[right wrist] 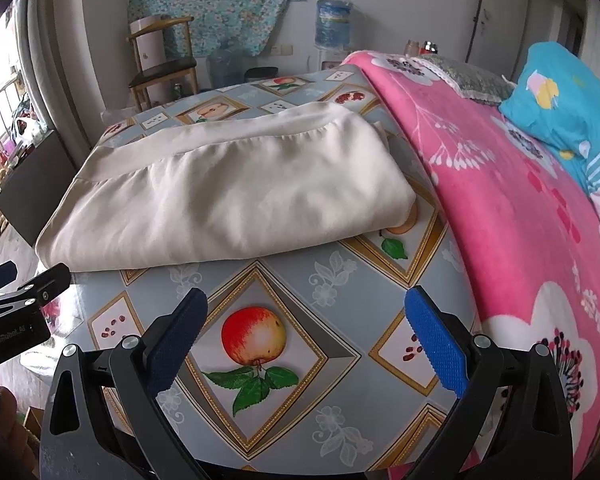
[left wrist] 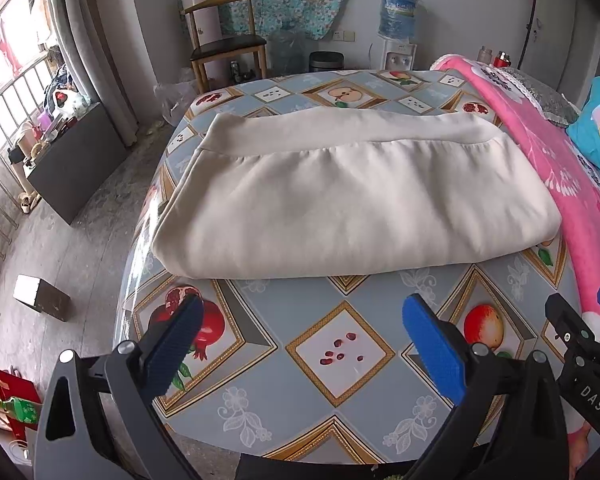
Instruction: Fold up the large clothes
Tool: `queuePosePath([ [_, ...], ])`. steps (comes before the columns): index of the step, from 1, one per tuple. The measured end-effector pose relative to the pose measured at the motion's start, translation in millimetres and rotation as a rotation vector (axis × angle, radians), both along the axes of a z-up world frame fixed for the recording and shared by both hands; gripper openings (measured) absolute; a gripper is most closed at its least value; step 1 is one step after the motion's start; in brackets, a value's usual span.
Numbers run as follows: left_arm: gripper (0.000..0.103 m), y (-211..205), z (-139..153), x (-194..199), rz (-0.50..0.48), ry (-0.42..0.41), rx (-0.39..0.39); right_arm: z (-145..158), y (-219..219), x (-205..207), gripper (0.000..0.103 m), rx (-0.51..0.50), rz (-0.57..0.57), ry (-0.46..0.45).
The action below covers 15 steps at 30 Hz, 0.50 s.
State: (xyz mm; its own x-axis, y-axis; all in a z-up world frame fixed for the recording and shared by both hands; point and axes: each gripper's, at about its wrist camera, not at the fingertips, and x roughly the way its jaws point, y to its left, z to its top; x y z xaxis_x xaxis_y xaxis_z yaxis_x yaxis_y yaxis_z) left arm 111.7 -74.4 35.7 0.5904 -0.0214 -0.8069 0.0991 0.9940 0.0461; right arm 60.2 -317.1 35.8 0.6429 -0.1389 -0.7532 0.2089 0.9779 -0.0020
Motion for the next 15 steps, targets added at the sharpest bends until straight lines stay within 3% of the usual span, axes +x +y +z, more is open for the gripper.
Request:
queuePosePath([
  [15,0.098,-3.8,0.8,1.1,-0.007,0.005,-0.008,1.8,-3.4,-0.2,0.096,0.000,-0.005,-0.009],
])
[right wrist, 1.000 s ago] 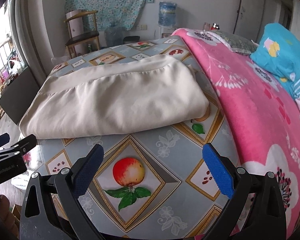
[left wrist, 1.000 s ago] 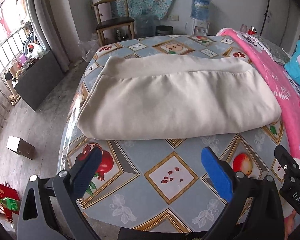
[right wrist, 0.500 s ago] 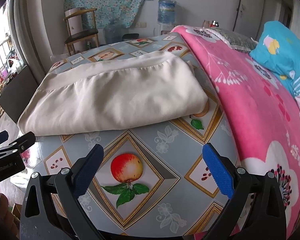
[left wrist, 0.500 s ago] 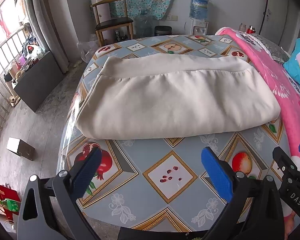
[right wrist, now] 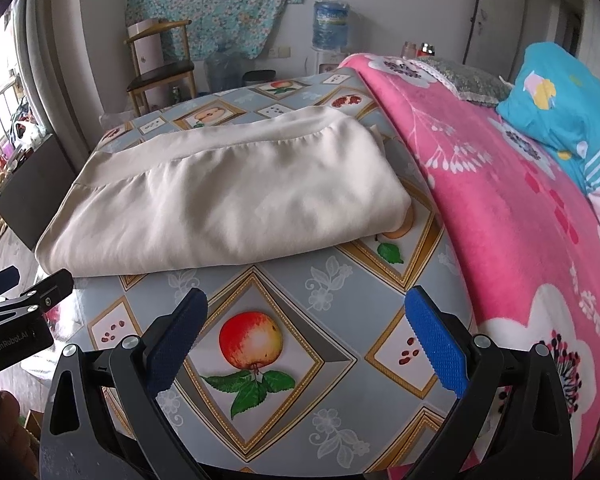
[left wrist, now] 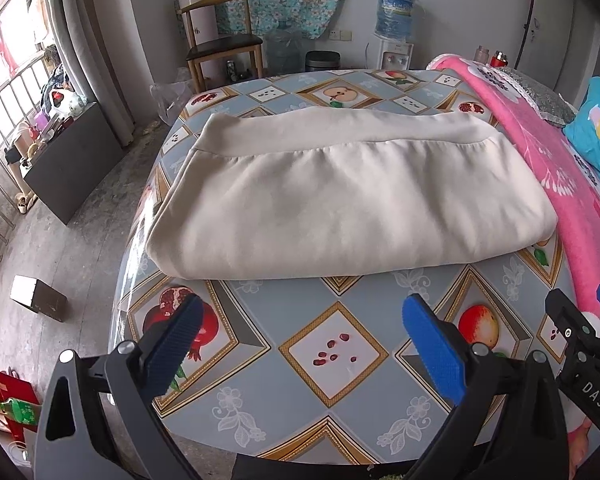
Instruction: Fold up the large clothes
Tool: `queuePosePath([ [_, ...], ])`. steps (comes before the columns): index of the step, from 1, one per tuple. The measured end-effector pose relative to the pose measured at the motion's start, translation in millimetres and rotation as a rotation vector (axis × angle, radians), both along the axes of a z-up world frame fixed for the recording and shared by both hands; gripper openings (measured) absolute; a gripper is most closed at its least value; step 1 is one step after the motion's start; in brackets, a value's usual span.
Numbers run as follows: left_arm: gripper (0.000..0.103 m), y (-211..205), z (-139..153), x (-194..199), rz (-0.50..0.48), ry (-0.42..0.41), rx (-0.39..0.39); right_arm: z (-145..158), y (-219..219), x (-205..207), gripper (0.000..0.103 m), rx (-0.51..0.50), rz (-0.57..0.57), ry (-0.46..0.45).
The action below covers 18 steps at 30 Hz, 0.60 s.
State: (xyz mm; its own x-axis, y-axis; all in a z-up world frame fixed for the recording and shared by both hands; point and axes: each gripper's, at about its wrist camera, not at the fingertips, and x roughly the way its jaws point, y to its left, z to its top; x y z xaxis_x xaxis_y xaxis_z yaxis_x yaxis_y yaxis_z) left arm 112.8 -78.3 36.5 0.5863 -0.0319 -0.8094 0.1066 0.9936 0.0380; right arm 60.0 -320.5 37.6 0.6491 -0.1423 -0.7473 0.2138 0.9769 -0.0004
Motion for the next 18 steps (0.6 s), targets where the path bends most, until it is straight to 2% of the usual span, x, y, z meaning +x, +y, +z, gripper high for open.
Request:
queuePosePath([
  [18,0.098,0.1,0.4,-0.1,-0.001,0.001,-0.002,1.0,0.2,0.3,0.096,-0.002,0.000,-0.004],
])
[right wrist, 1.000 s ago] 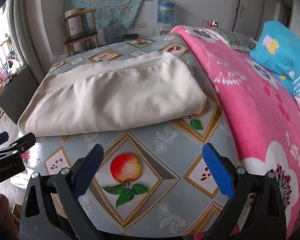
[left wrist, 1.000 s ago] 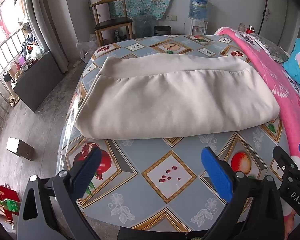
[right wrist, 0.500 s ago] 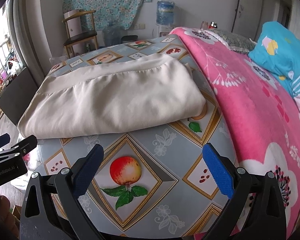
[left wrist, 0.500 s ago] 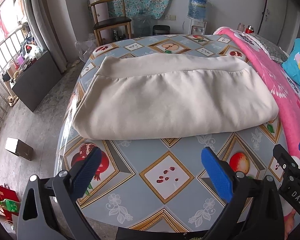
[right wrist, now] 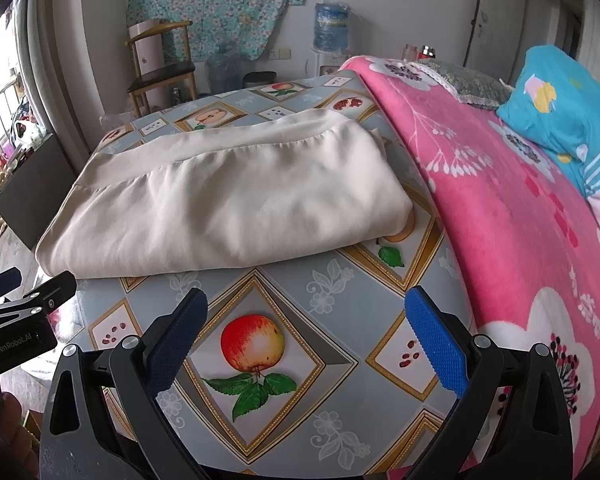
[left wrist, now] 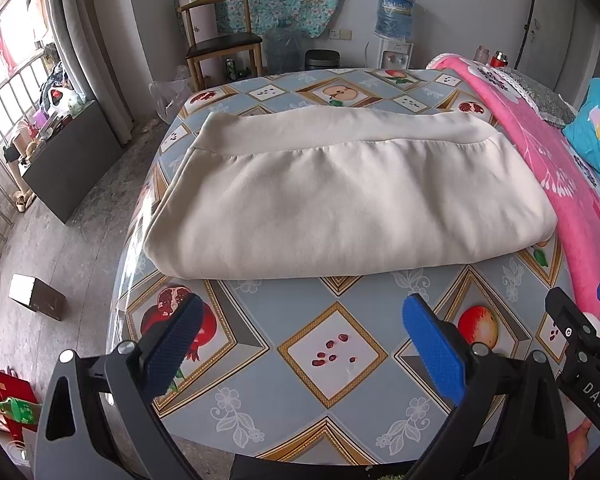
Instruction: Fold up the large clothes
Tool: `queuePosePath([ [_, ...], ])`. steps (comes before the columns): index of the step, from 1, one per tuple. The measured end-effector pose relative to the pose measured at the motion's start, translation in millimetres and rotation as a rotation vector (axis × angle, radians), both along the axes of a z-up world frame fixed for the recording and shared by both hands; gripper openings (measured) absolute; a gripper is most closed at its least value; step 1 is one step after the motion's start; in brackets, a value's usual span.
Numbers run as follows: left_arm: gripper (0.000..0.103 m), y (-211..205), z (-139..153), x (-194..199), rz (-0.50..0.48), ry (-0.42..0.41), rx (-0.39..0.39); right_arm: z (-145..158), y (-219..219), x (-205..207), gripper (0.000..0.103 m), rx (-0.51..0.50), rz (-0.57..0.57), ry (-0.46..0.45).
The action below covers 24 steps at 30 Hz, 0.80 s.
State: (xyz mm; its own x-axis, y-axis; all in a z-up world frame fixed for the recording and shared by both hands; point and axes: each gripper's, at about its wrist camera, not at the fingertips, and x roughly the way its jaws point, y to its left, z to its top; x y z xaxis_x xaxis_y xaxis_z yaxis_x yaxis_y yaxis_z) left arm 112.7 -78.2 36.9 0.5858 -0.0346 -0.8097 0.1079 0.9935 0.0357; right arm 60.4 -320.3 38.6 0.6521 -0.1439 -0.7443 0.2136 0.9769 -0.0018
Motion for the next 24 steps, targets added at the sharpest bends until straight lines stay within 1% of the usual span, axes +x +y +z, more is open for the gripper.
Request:
queuePosePath([
  [24,0.098,0.1,0.4,0.3,-0.001,-0.001,-0.001,4.6,0.9,1.1,0.096,-0.008,0.001,-0.006],
])
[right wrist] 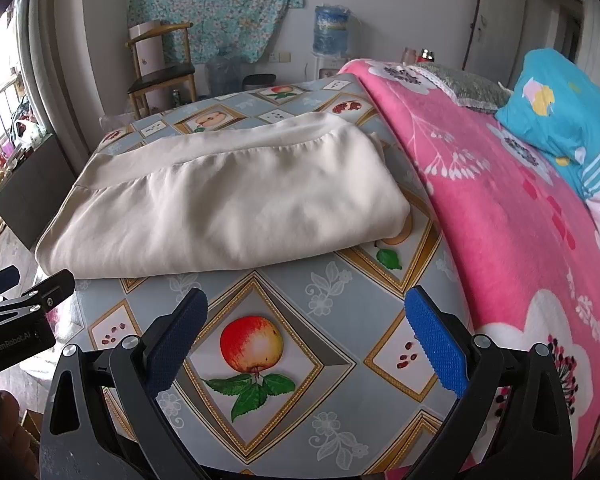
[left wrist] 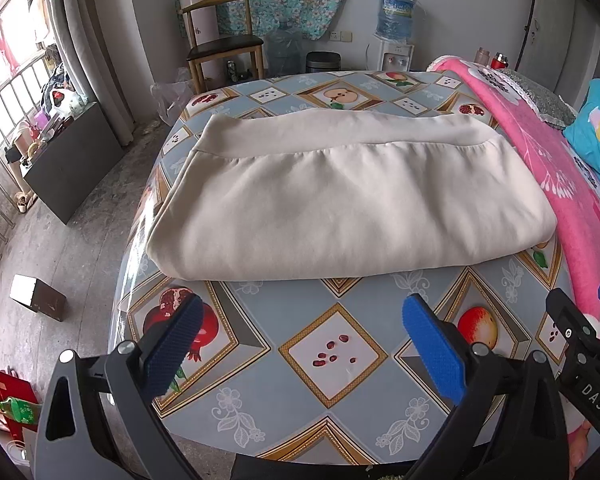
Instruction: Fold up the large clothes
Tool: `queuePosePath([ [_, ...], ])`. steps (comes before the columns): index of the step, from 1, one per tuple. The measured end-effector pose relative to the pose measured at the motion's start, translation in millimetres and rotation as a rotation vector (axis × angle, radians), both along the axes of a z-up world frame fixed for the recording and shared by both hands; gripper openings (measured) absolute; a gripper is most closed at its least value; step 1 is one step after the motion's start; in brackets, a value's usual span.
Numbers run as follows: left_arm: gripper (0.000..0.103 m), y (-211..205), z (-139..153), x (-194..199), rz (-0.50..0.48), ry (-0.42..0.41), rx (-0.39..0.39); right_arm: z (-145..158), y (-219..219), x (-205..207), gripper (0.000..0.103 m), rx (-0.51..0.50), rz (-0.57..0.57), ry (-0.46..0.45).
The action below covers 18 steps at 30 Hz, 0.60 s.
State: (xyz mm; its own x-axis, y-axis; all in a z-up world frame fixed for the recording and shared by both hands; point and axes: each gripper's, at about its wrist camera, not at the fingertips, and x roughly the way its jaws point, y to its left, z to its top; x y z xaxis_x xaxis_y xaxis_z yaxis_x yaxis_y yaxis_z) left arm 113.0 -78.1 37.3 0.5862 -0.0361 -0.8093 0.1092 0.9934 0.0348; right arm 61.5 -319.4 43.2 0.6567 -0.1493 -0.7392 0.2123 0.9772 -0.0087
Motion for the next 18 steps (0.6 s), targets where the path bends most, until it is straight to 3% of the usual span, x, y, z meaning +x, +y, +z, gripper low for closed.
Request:
queuePosePath([
  [18,0.098,-0.1,0.3,0.0,0.000,-0.001,0.000,0.3,0.4,0.5,0.096,-0.002,-0.001,-0.002],
])
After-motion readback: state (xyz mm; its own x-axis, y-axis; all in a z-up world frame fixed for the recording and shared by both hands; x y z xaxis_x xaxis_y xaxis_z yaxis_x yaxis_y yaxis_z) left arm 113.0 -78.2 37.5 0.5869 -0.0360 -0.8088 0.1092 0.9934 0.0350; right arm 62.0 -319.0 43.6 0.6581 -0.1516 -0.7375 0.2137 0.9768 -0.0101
